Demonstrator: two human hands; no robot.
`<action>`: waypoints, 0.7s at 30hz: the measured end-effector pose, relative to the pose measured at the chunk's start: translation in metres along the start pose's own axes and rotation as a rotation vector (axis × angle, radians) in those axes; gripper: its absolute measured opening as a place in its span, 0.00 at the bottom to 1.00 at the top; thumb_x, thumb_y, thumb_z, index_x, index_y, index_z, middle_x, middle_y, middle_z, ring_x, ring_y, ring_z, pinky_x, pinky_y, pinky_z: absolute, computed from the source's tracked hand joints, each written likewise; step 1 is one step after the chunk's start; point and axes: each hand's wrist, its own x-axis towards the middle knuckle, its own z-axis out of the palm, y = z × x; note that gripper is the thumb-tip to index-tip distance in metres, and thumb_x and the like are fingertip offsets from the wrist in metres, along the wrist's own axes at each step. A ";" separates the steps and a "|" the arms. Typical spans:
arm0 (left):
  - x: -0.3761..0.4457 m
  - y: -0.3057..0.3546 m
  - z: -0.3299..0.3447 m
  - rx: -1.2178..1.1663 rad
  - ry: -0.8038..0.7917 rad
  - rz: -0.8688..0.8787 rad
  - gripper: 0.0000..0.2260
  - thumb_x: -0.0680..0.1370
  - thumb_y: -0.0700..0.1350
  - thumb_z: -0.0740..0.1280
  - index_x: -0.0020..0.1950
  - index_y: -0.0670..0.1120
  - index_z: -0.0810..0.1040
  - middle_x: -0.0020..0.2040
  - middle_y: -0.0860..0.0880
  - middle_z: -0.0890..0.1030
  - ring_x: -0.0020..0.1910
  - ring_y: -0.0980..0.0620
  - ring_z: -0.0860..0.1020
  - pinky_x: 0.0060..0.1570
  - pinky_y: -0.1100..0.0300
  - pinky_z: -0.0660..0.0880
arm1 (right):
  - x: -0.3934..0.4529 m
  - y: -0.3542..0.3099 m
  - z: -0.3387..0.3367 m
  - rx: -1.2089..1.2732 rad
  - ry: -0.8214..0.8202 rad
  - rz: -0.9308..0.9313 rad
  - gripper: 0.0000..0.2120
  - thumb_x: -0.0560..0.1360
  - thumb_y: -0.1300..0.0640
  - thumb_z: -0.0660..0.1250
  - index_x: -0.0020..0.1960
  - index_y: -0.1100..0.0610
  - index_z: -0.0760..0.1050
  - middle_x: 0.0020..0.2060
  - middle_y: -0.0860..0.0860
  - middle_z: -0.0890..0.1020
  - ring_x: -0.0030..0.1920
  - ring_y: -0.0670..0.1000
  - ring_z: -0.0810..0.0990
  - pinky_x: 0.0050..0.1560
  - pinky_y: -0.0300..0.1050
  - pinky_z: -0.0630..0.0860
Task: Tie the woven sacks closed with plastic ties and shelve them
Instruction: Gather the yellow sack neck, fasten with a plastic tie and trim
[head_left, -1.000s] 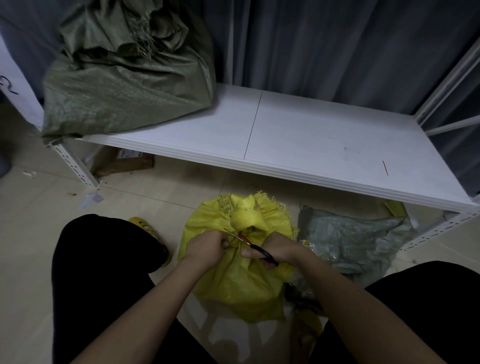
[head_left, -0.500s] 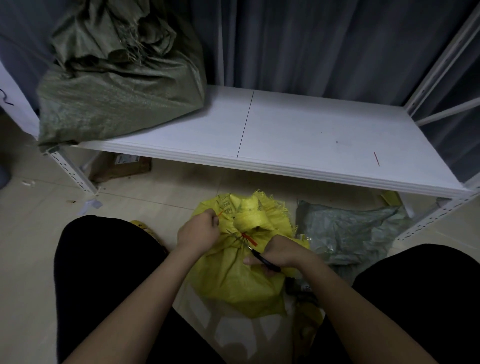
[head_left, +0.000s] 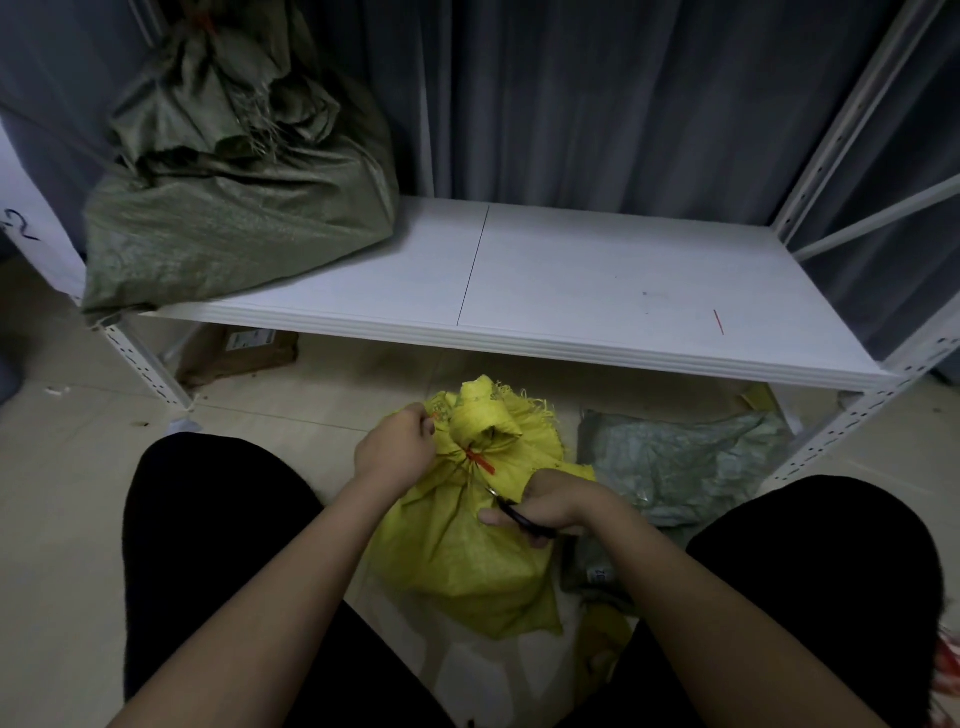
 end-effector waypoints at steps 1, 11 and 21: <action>0.000 0.002 -0.001 -0.010 0.010 0.008 0.09 0.80 0.46 0.56 0.52 0.47 0.74 0.52 0.43 0.80 0.54 0.41 0.77 0.46 0.54 0.71 | -0.004 -0.002 -0.003 0.007 0.060 -0.017 0.28 0.65 0.29 0.65 0.31 0.55 0.76 0.28 0.48 0.80 0.33 0.45 0.78 0.42 0.40 0.73; 0.004 0.032 -0.016 -0.102 0.168 0.063 0.09 0.81 0.46 0.53 0.58 0.44 0.68 0.53 0.40 0.80 0.52 0.36 0.77 0.46 0.50 0.71 | -0.039 -0.007 -0.040 0.038 0.444 -0.084 0.27 0.63 0.31 0.69 0.25 0.56 0.75 0.27 0.52 0.83 0.32 0.49 0.79 0.39 0.43 0.74; 0.015 0.099 -0.015 -0.117 0.155 0.279 0.07 0.81 0.49 0.57 0.53 0.48 0.72 0.48 0.48 0.81 0.48 0.43 0.78 0.41 0.54 0.74 | -0.048 0.016 -0.076 0.435 0.756 0.002 0.26 0.66 0.38 0.72 0.24 0.54 0.64 0.28 0.56 0.79 0.31 0.54 0.77 0.32 0.44 0.66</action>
